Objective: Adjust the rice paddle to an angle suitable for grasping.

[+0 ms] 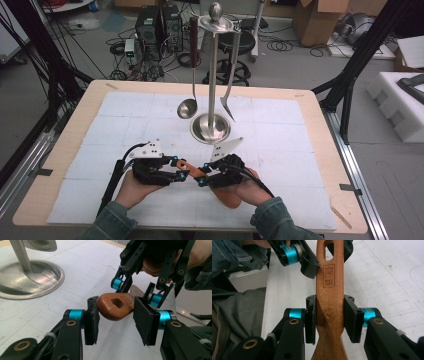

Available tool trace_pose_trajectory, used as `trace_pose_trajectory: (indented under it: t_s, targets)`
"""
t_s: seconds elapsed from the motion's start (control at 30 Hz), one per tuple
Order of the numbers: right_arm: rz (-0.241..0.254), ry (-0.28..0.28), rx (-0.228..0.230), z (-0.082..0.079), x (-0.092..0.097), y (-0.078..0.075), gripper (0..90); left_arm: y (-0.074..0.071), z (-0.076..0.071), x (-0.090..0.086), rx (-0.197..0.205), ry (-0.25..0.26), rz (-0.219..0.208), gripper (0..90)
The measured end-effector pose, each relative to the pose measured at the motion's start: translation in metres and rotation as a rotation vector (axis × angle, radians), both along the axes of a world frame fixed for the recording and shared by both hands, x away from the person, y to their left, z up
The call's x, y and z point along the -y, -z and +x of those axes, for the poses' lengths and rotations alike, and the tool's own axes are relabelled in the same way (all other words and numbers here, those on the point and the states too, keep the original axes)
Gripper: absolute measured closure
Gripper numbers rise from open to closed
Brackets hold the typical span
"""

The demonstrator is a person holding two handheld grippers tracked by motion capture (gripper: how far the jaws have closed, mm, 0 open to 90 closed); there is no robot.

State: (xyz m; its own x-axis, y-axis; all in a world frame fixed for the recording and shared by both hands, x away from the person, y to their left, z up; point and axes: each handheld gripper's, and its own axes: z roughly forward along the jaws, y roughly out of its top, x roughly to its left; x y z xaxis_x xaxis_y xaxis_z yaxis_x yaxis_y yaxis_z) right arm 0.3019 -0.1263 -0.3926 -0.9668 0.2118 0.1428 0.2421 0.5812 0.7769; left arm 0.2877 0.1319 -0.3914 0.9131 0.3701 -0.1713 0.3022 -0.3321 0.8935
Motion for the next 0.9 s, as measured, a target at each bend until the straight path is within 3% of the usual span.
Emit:
trace_pose_trajectory:
  t_s: [0.37,0.6,0.9]
  targets:
    - [0.050,0.063,0.000,0.006,0.014,-0.012,67.0,-0.007,-0.003,-0.001,0.014,0.005,-0.018,51.4]
    - [0.016,0.019,0.008,0.001,0.002,-0.008,66.9,-0.008,-0.002,0.001,0.021,-0.001,-0.014,58.0]
    - [0.021,-0.005,-0.036,0.004,0.002,-0.009,65.8,-0.010,-0.004,0.001,0.031,0.016,-0.023,63.8]
